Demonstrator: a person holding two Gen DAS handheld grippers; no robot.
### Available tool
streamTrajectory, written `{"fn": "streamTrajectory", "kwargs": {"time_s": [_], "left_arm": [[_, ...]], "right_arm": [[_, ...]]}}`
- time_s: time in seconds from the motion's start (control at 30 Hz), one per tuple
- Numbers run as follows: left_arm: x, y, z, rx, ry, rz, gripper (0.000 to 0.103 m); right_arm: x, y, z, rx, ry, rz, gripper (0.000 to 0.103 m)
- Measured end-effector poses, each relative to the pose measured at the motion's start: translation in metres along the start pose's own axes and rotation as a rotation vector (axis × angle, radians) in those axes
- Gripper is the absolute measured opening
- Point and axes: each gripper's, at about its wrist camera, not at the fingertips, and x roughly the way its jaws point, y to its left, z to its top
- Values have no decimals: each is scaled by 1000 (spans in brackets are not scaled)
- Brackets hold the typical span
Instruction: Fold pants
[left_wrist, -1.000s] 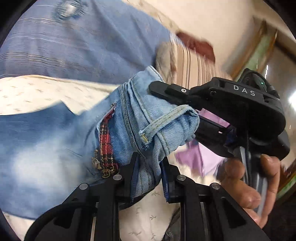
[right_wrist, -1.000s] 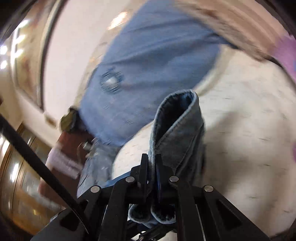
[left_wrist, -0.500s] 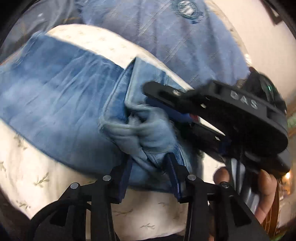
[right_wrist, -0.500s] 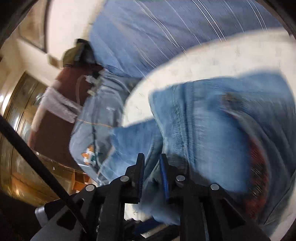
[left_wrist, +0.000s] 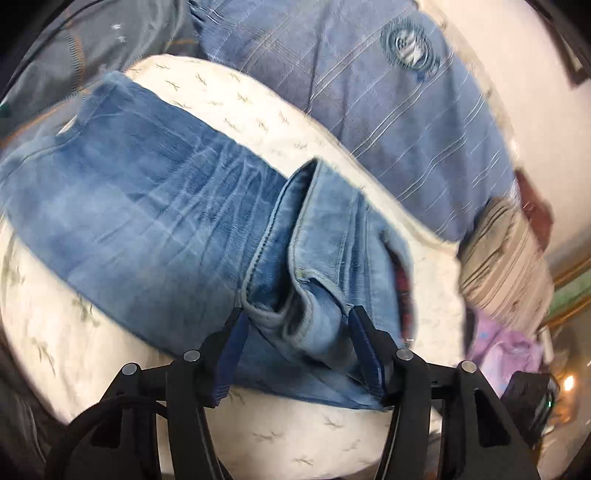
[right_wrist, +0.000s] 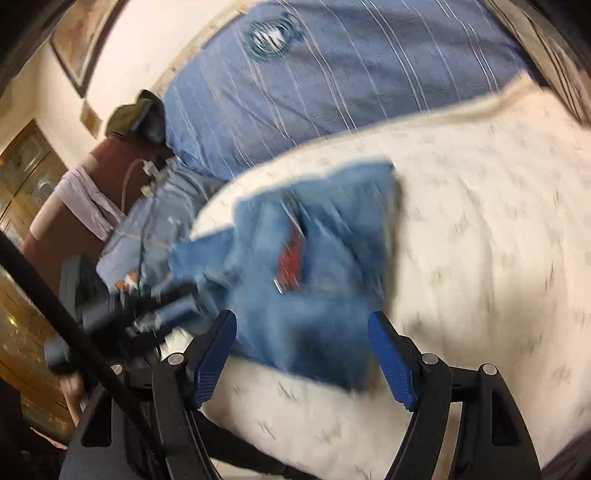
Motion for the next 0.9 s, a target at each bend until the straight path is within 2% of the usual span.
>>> {"fn": "streamTrajectory", "kwargs": {"time_s": [0.03, 0.1, 0.13, 0.17, 0.27, 0.3, 0.4, 0.43, 0.47, 0.5, 0.53, 0.6, 0.63, 0.67, 0.7, 0.73, 0.77, 0.8, 0.83, 0.87, 0.9], "left_arm": [[5, -1, 2, 19, 6, 6, 53], [10, -1, 3, 43, -9, 35, 39], [11, -2, 3, 48, -16, 41, 27], [8, 0, 2, 49, -20, 42, 24], [-11, -6, -9, 70, -47, -20, 8], [-20, -6, -10, 77, -62, -46, 8], [-17, -3, -22, 121, -50, 1, 8], [-9, 0, -26, 121, -30, 33, 7], [-7, 4, -26, 88, -16, 23, 7], [-11, 2, -26, 71, -27, -6, 7], [-21, -1, -25, 90, -59, -21, 7], [-22, -8, -24, 143, -86, 19, 8], [-15, -6, -24, 144, -64, 37, 9], [0, -1, -26, 131, -14, 68, 12], [5, 2, -29, 119, -5, 80, 13], [3, 1, -30, 121, -23, 89, 15], [0, -4, -32, 148, -40, 100, 18], [-5, -11, -33, 187, -57, 116, 22], [-11, -17, -35, 207, -76, 138, 34], [-15, -21, -38, 216, -104, 146, 37], [-26, -24, -39, 214, -154, 128, 37]], "right_arm": [[2, -5, -5, -1, 29, -7, 76], [12, 4, -6, -72, 60, -74, 76], [16, 11, -7, -127, 70, -94, 76], [22, 16, -10, -173, 95, -114, 75], [32, 20, -20, -243, 128, -245, 71], [33, 19, -20, -241, 130, -265, 53], [36, 9, -18, -172, 142, -239, 44], [38, 7, -18, -173, 151, -254, 35], [39, 8, -17, -185, 160, -271, 31], [32, 7, -15, -175, 155, -267, 23], [22, 7, -10, -139, 134, -240, 21], [1, -1, -7, -74, 76, -148, 22], [6, -8, -7, -50, 94, -126, 22], [15, -13, -9, -38, 129, -136, 22], [30, -18, -14, -39, 190, -168, 25], [38, -20, -18, -45, 222, -172, 27], [35, -19, -17, -42, 209, -165, 30], [27, -16, -14, -39, 191, -143, 36], [18, -14, -11, -41, 168, -117, 40], [8, -12, -8, -47, 138, -94, 43], [-1, -12, -5, -52, 118, -65, 56]]}}
